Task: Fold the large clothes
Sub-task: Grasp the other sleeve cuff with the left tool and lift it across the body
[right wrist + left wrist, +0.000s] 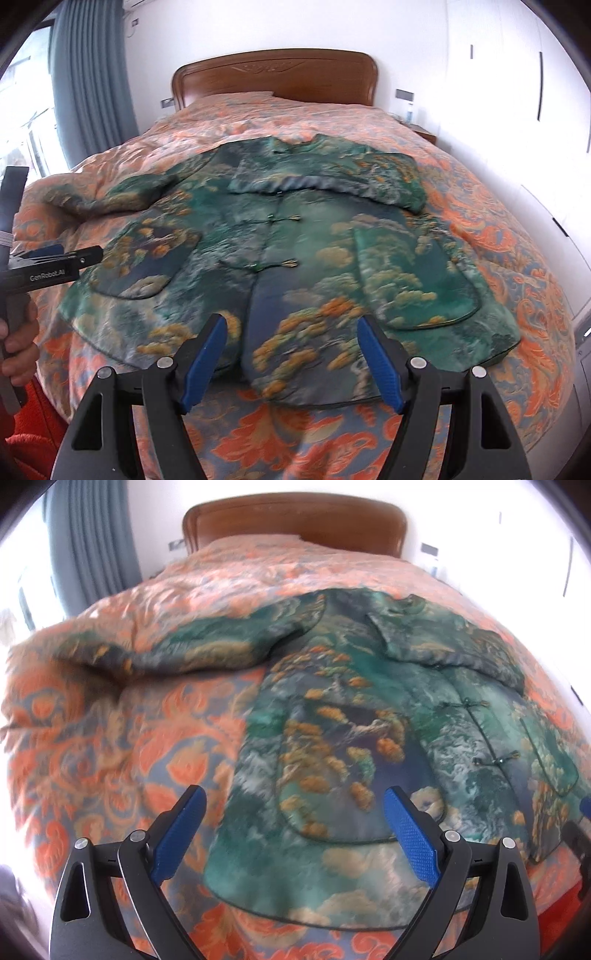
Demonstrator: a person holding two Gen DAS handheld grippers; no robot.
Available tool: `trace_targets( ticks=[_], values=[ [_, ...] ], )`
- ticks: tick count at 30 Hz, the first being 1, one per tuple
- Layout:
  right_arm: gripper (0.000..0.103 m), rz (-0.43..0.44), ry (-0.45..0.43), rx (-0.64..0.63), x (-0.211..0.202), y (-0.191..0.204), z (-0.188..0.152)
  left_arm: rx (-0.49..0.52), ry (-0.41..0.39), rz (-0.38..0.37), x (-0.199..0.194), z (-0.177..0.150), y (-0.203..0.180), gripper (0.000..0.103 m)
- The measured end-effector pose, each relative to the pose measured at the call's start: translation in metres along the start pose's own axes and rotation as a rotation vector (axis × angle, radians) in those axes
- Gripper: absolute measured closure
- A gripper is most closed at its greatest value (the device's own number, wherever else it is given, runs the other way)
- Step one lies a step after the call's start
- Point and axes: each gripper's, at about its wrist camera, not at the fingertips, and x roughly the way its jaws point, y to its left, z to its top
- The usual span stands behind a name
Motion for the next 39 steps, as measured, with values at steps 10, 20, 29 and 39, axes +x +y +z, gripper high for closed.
trace_targets(
  ticks=[10, 20, 29, 39],
  values=[
    [0.028, 0.011, -0.012, -0.036, -0.006, 0.006, -0.005, -0.064, 0.013, 0.034, 0.015, 0.018, 0.039, 0.006],
    [0.028, 0.006, 0.002, -0.039, -0.002, 0.003, -0.007, -0.536, 0.0, -0.047, 0.038, 0.079, 0.194, 0.006],
    [0.028, 0.02, 0.036, -0.067, 0.007, 0.014, -0.009, -0.755, -0.035, 0.066, 0.065, 0.116, 0.285, 0.01],
    [0.028, 0.056, 0.078, -0.12, 0.01, 0.035, -0.017, -0.744, 0.022, 0.222, 0.101, 0.131, 0.294, 0.076]
  ],
)
